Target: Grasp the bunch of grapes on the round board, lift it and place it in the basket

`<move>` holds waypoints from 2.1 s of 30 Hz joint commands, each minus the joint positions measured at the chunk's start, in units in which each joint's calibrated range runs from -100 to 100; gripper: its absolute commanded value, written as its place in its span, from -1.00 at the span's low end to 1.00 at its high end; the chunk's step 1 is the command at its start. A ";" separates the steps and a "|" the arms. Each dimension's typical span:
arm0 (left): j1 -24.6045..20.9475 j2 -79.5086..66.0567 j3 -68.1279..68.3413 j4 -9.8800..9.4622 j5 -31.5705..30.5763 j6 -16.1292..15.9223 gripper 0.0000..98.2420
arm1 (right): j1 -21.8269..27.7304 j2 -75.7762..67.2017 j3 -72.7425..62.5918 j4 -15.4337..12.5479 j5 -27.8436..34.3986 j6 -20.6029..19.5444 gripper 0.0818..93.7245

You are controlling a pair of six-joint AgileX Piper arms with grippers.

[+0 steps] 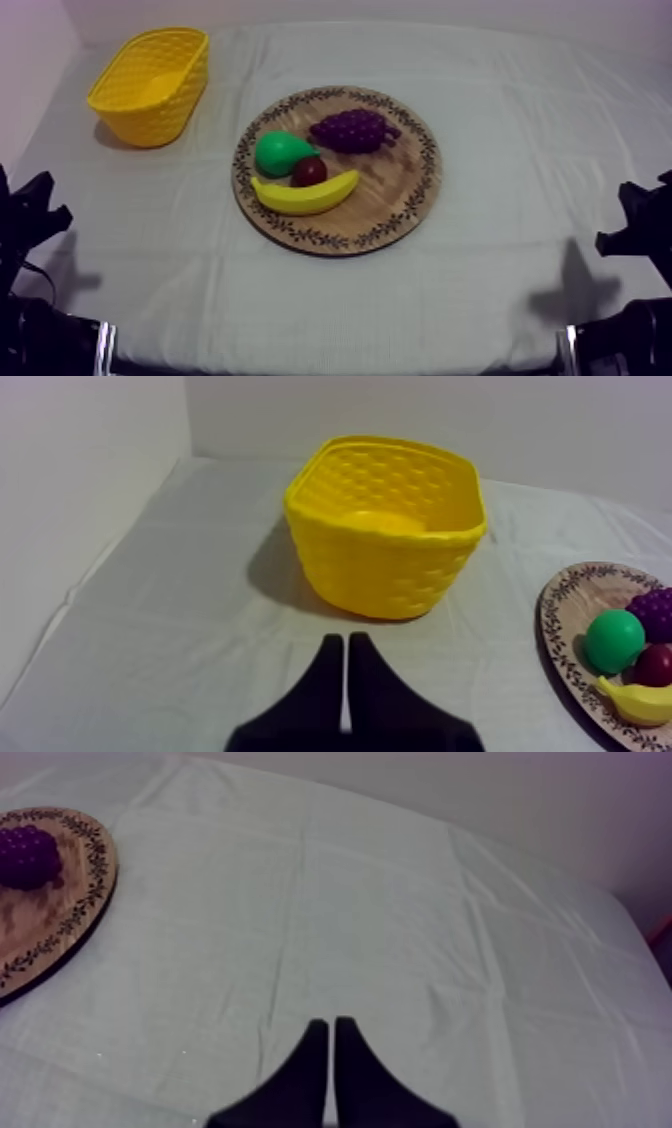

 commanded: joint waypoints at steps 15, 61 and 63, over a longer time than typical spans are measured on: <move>3.56 -0.06 -0.42 -0.04 2.57 -3.29 -1.00 | 0.02 -0.02 0.04 0.00 0.01 0.01 -1.00; 8.53 28.29 -32.43 -8.16 -5.24 4.85 -1.00 | 0.02 -0.02 0.04 0.00 0.01 0.01 -1.00; 9.00 29.98 -33.61 -8.55 -5.38 4.96 -1.00 | 0.02 -0.02 0.04 0.00 0.01 0.01 -1.00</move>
